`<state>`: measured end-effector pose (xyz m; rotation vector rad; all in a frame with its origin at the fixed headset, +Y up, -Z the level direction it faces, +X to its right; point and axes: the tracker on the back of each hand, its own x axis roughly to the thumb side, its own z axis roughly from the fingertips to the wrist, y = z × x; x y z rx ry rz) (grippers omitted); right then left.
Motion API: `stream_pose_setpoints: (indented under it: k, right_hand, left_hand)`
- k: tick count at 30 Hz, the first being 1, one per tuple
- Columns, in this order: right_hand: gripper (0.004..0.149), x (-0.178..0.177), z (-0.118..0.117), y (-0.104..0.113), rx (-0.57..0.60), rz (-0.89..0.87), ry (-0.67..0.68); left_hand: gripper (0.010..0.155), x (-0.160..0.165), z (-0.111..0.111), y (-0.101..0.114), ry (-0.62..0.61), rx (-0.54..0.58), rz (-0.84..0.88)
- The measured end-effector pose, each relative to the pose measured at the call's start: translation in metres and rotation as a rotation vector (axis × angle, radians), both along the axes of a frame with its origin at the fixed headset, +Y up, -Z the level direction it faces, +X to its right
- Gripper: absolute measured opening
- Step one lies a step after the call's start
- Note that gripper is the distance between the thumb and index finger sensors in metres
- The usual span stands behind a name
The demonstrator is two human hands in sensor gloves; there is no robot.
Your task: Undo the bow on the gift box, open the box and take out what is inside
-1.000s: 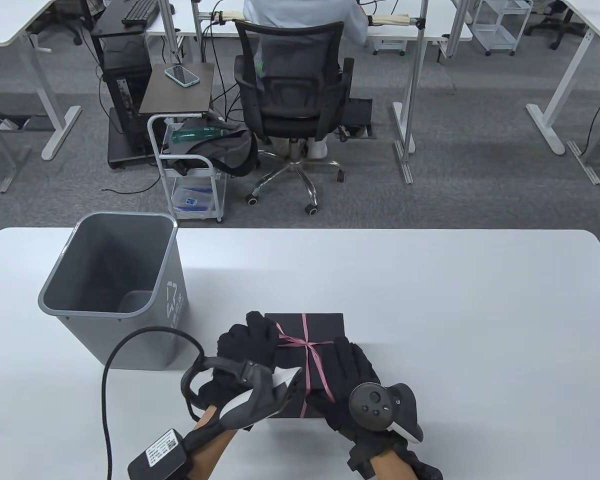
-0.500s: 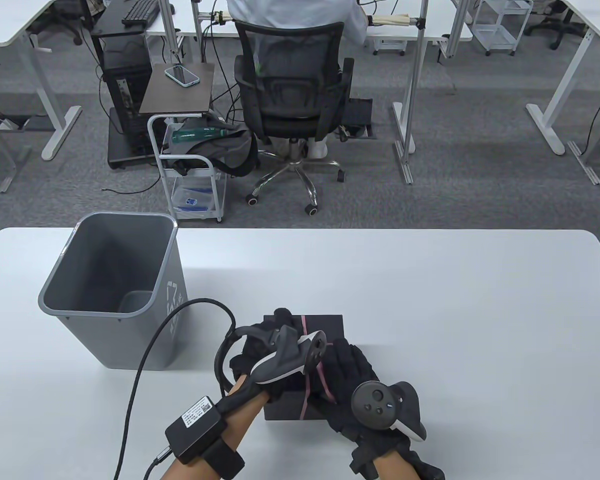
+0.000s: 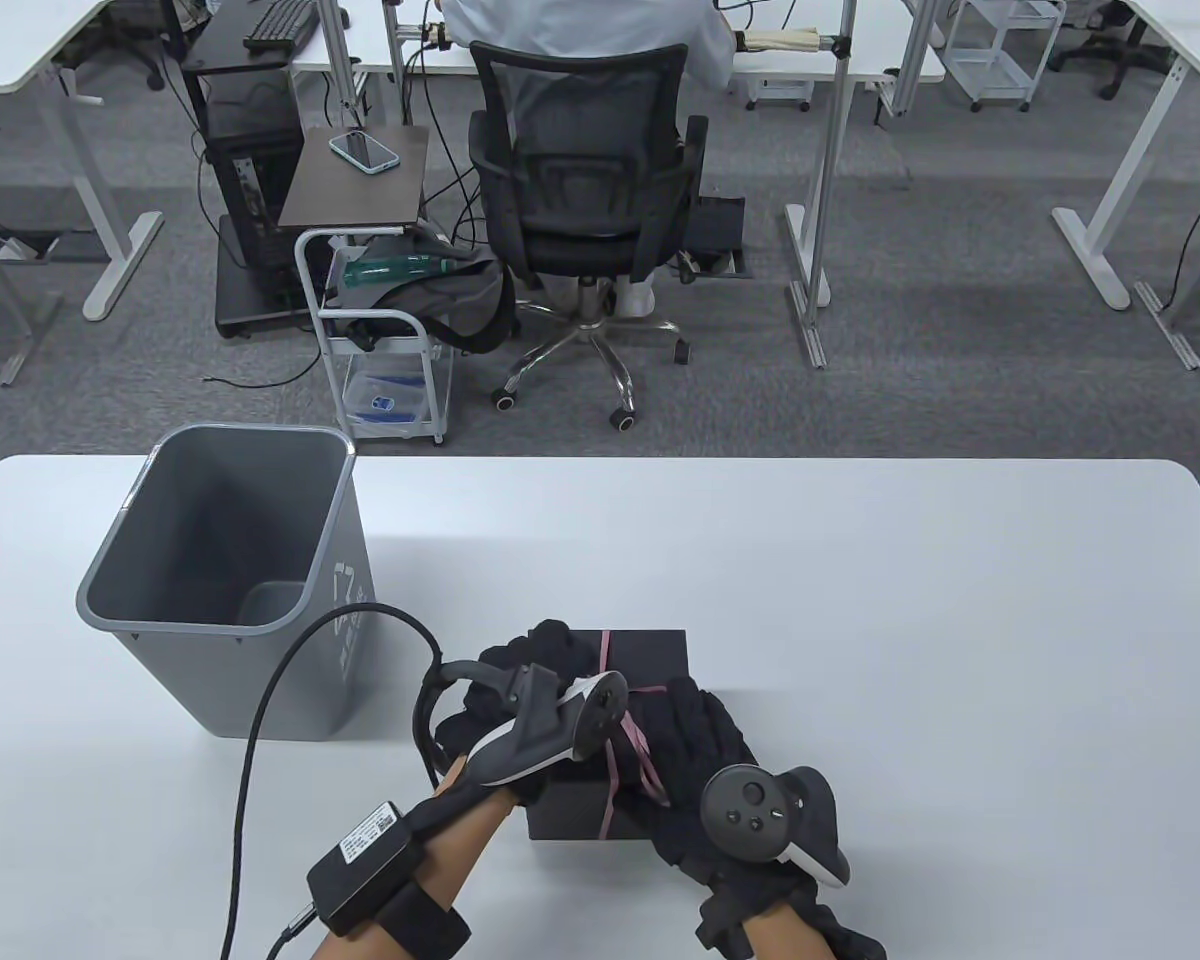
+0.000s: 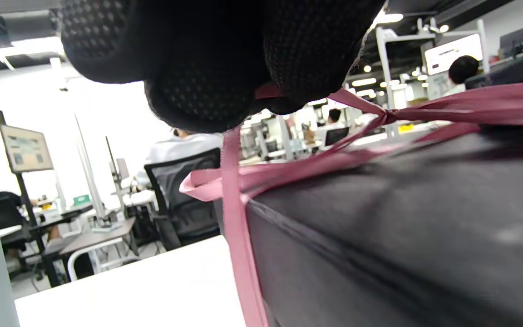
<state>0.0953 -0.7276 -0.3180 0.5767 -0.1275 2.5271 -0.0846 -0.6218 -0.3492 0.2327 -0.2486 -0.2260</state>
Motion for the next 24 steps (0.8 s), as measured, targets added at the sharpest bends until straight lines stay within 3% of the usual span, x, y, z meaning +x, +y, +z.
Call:
stream_pose_setpoints:
  k: [5,12,18,24]
  right_hand:
    - [0.09,0.0,0.001,0.002,0.003,0.009,-0.013]
    - [0.09,0.0,0.001,0.001,0.001,0.003,-0.012]
    - [0.09,0.0,0.001,0.0,-0.004,0.002,-0.012]
    - [0.09,0.0,0.001,0.0,-0.005,0.0,-0.014]
  left_hand:
    - [0.039,-0.021,0.006,0.019,0.097,0.107,-0.034]
    - [0.039,-0.077,0.027,0.064,0.232,0.193,0.02]
    - [0.039,-0.129,0.043,0.098,0.349,0.279,0.131]
    - [0.039,-0.156,0.056,0.118,0.426,0.411,0.231]
